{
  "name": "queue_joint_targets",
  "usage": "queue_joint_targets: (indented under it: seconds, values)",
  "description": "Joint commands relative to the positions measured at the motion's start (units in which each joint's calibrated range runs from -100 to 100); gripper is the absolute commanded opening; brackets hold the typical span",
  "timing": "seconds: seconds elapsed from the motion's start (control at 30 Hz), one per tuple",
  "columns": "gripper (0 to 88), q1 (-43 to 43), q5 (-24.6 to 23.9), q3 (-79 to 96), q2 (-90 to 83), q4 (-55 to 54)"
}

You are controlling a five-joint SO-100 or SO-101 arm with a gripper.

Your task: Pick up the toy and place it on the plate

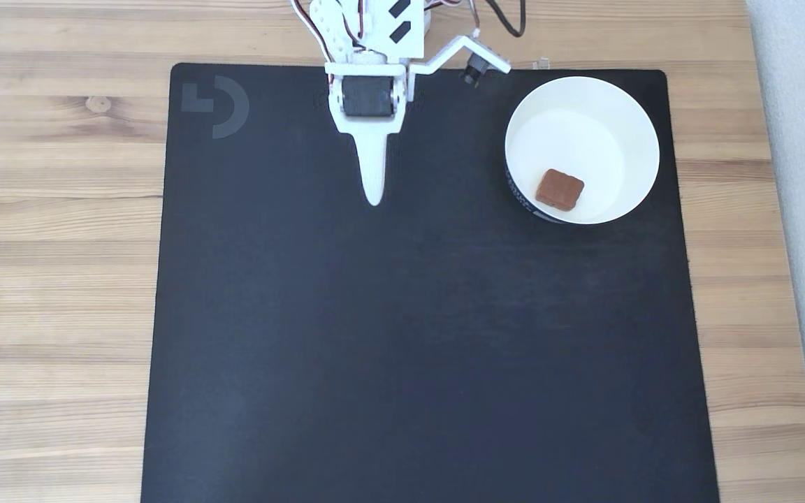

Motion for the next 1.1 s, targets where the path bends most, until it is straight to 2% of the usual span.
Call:
queue_joint_targets:
  seconds: [0.0, 1.07]
  values:
    - [2.4, 0.75, 0.42, 0.78, -1.0, 2.73]
    - [2.5, 0.25, 0.52, 0.78, -0.91, 2.48]
